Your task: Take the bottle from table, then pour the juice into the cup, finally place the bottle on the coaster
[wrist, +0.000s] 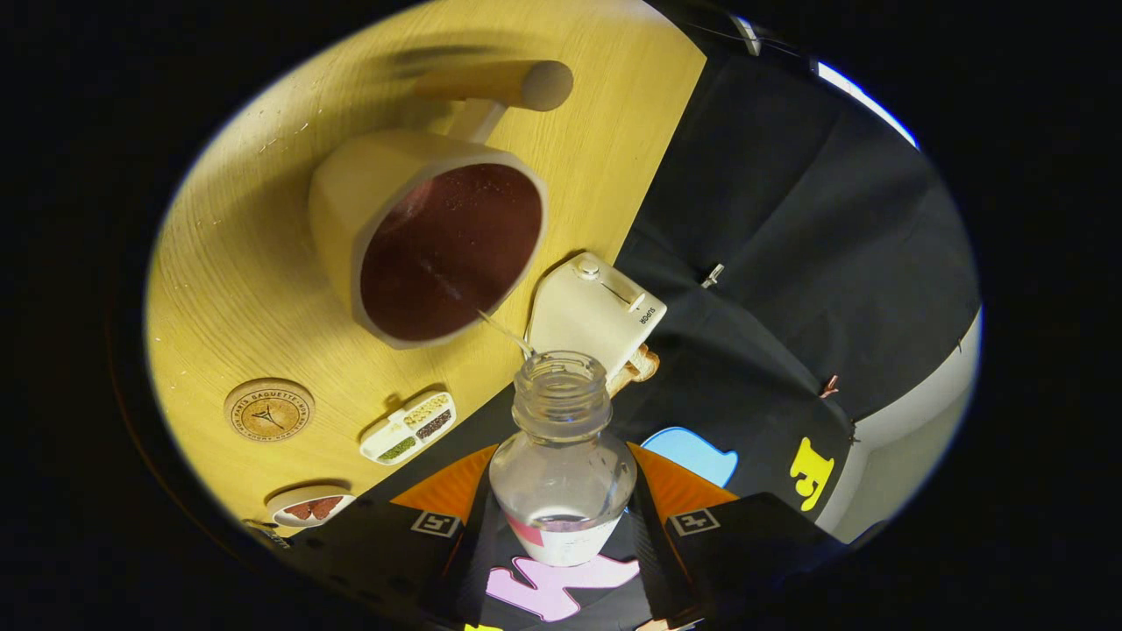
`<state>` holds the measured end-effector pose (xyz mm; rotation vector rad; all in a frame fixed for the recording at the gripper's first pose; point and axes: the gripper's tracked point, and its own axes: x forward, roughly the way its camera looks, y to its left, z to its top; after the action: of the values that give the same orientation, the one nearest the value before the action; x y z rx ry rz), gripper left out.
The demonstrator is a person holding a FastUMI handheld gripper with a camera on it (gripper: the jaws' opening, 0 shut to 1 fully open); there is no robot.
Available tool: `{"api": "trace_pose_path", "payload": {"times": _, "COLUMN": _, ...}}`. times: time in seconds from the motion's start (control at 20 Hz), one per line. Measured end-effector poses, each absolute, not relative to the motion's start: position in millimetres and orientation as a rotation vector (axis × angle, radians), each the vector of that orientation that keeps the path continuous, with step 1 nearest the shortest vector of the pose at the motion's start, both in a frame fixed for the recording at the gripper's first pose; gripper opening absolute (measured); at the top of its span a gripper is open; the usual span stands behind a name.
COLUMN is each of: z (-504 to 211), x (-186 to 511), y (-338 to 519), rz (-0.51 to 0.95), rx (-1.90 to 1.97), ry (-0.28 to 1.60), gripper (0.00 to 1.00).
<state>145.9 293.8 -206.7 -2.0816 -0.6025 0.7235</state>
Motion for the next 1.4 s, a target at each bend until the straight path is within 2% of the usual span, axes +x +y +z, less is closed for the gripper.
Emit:
{"api": "trace_pose_path", "payload": {"times": 0.45, "z": -212, "x": 149, "y": 292, "rz": 0.732, "rx": -2.067, "ry": -0.562, "gripper": 0.71}}
{"api": "trace_pose_path", "payload": {"times": 0.95, "z": -191, "x": 148, "y": 280, "rz": 0.667, "rx": -1.884, "ry": -0.406, "gripper": 0.71}}
{"api": "trace_pose_path", "payload": {"times": 1.4, "z": -113, "x": 157, "y": 231, "rz": 0.513, "rx": -1.370, "ry": -0.082, "gripper": 0.71}}
